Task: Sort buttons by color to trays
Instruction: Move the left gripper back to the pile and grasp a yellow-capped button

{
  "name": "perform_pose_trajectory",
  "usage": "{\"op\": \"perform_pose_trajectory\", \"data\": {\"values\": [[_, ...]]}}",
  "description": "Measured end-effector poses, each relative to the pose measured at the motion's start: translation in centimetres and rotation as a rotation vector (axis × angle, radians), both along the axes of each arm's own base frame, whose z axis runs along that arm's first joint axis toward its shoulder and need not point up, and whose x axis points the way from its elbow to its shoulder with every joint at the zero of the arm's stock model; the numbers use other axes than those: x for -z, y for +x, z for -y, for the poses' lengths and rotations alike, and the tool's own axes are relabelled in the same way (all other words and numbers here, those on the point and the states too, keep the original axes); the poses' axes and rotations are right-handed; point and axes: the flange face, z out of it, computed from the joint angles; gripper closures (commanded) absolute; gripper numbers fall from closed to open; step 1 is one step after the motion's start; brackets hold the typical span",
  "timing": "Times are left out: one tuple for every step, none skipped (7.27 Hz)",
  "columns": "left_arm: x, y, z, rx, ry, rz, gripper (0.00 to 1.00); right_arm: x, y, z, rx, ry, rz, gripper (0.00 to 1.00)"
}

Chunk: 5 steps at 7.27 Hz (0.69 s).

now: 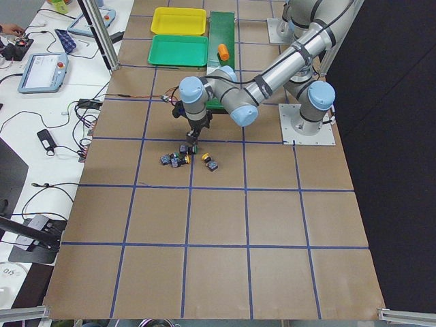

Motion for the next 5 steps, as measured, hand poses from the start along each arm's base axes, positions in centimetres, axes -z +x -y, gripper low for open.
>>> {"op": "perform_pose_trajectory", "data": {"values": [[2.2, 1.6, 0.1, -0.020, 0.006, -0.003, 0.00, 0.0, 0.0, 0.0, 0.000, 0.000, 0.000, 0.00], [4.3, 2.4, 0.1, -0.027, 0.013, -0.007, 0.00, 0.0, 0.0, 0.0, 0.000, 0.000, 0.000, 0.00], [6.3, 2.6, -0.2, -0.029, 0.034, -0.016, 0.00, 0.0, 0.0, 0.0, 0.000, 0.000, 0.000, 0.00], [7.7, 2.4, -0.8, -0.031, 0.058, -0.021, 0.00, 0.0, 0.0, 0.0, 0.000, 0.000, 0.000, 0.00], [8.4, 2.2, -1.3, -0.028, 0.078, -0.019, 0.00, 0.0, 0.0, 0.0, 0.000, 0.000, 0.000, 0.00]]}}
